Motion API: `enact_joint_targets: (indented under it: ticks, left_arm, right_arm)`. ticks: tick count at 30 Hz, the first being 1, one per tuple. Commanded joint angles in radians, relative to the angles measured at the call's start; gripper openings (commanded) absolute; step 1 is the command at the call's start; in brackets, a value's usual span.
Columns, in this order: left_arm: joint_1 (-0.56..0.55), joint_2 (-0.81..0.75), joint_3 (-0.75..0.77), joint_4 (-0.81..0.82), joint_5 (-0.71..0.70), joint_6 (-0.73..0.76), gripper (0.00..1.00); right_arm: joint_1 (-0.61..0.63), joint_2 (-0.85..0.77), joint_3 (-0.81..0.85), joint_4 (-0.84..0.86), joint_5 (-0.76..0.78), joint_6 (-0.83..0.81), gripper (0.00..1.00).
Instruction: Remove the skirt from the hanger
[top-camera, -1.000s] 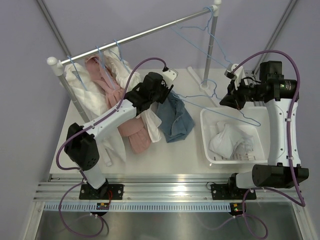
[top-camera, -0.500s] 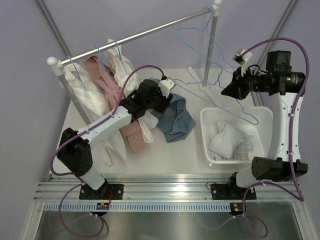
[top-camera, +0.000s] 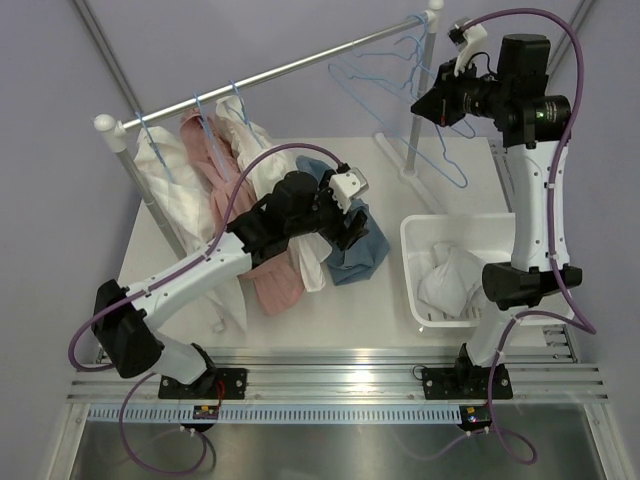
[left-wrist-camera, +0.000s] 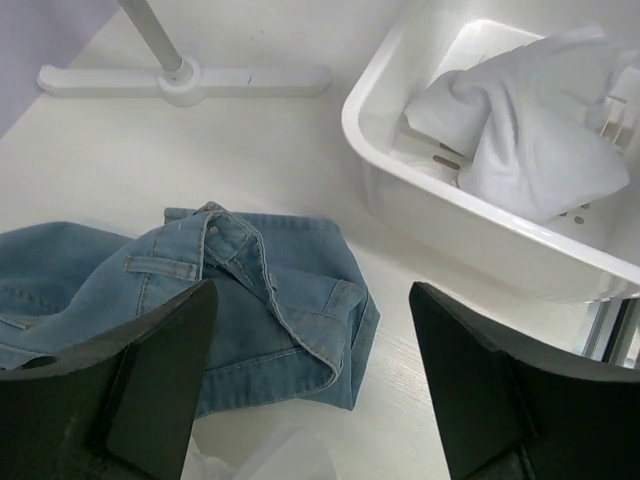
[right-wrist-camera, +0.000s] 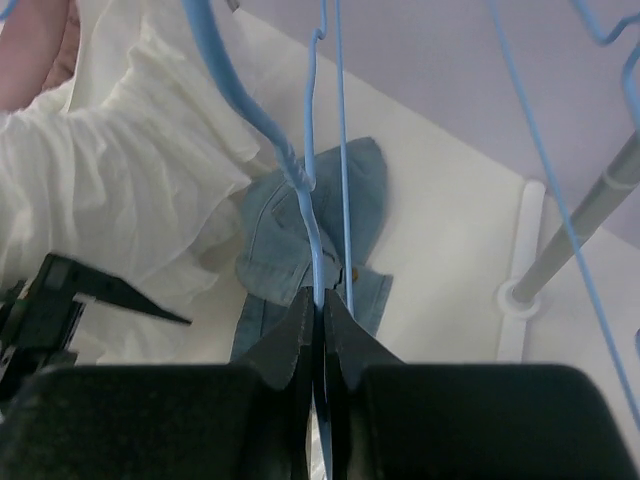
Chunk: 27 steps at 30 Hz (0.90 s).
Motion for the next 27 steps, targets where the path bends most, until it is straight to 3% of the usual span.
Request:
enact_joint_targets:
  ticks: [1, 18, 27]
  left_arm:
    - [-0.024, -0.047, 0.049, 0.062, 0.022, 0.0, 0.83]
    - [-0.072, -0.224, 0.076, 0.045, -0.055, -0.022, 0.91]
    - [-0.078, -0.319, 0.101, -0.009, -0.158, -0.037, 0.94]
  right_arm:
    - [0.024, 0.091, 0.135, 0.077, 0.083, 0.09, 0.0]
    - [0.087, 0.227, 0.179, 0.396, 0.192, 0.186, 0.0]
    - [0.116, 0.308, 0.153, 0.408, 0.224, 0.158, 0.0]
